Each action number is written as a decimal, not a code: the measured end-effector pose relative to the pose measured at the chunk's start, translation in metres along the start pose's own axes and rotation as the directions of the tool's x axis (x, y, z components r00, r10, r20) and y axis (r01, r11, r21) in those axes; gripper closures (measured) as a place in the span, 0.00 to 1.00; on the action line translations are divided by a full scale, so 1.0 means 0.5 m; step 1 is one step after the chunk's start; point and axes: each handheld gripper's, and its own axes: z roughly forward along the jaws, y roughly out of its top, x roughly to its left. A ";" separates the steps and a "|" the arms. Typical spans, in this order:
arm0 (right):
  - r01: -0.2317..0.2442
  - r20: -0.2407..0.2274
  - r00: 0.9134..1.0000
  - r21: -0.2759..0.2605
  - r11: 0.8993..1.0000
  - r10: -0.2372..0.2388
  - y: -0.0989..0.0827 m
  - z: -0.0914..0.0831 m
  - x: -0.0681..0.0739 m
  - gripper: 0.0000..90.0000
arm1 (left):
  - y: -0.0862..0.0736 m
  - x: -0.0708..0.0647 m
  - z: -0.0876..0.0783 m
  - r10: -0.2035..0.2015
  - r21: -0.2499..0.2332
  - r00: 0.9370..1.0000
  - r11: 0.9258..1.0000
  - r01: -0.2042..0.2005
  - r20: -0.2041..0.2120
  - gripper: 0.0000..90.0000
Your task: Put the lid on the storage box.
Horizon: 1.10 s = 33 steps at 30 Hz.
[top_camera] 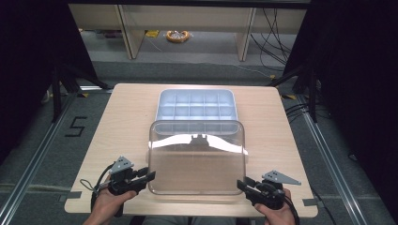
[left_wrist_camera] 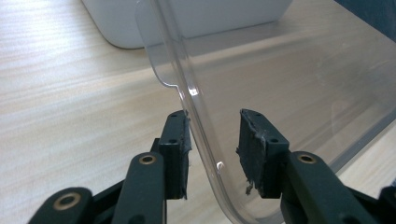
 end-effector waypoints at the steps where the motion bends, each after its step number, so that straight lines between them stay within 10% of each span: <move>1: 0.003 0.013 1.000 0.003 1.000 -0.004 0.003 0.001 -0.002 0.69 | 0.004 0.000 0.003 -0.005 -0.008 1.000 1.000 0.005 -0.001 0.69; 3: -0.045 0.015 0.999 0.011 0.999 0.045 0.012 0.004 0.001 0.69 | 0.010 0.002 0.005 -0.001 -0.008 1.000 1.000 0.001 -0.003 0.69; 33: -0.002 0.028 1.000 -0.084 0.996 0.005 0.154 0.060 -0.036 0.66 | 0.156 0.042 0.035 -0.017 -0.083 0.999 0.996 0.013 -0.048 0.67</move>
